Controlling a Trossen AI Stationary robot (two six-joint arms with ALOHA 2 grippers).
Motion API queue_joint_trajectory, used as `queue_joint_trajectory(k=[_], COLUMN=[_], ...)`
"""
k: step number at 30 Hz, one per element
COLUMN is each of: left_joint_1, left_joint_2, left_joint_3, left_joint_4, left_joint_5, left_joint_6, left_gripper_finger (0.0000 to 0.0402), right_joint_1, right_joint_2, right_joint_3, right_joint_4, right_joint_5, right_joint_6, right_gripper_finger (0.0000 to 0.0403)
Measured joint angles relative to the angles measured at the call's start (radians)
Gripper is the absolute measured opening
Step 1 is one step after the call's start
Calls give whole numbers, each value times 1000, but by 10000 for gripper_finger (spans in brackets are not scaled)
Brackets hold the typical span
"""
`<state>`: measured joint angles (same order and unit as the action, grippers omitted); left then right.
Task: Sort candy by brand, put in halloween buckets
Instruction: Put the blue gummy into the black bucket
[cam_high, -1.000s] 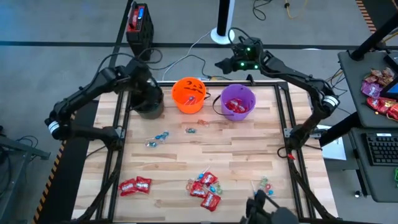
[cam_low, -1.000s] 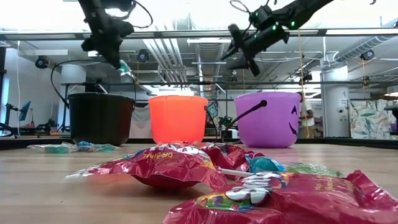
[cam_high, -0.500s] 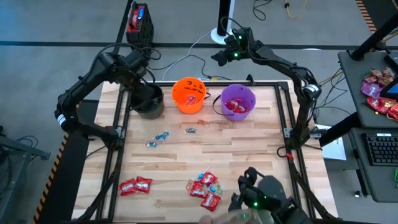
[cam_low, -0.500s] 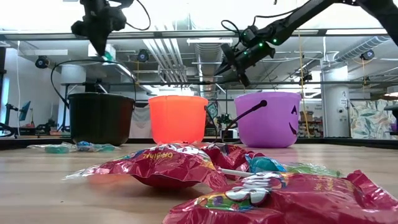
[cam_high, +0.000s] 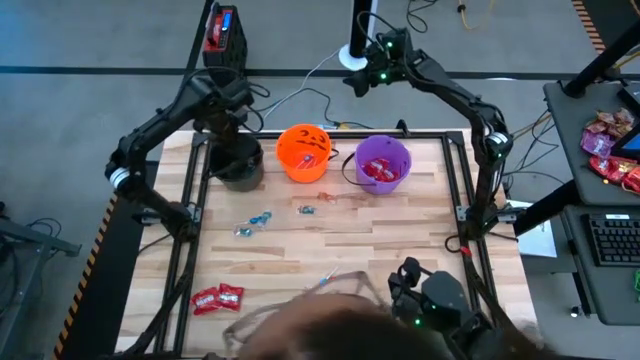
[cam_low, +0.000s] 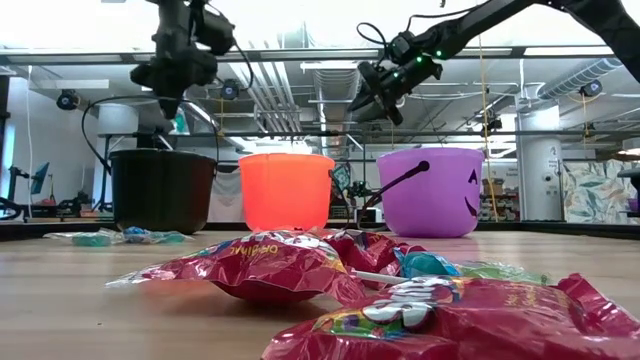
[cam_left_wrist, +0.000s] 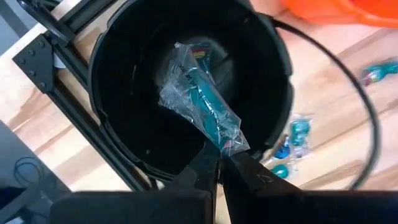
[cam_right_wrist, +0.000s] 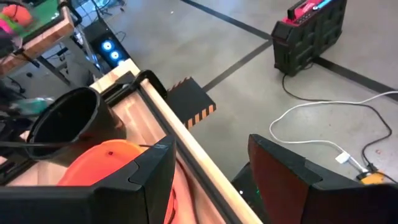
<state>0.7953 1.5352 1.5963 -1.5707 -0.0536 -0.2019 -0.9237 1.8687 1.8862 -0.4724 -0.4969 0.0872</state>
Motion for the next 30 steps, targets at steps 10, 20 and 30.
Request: queue_joint_trajectory(k=[10, 20, 30], left_joint_1=[80, 130, 130], left_joint_2=[84, 116, 117], left_joint_3=[0, 0, 0], left_joint_4=[-1, -1, 0], left_joint_5=[12, 72, 63], left_joint_6=[110, 167, 167], left_gripper_finger=[0, 0, 0], right_joint_1=[0, 0, 0], right_joint_2=[0, 0, 0], right_joint_3=[31, 29, 28], right_joint_4=[-99, -127, -126], right_joint_5=[31, 62, 79], right_joint_6=[-21, 17, 17], right_gripper_finger=[194, 194, 194])
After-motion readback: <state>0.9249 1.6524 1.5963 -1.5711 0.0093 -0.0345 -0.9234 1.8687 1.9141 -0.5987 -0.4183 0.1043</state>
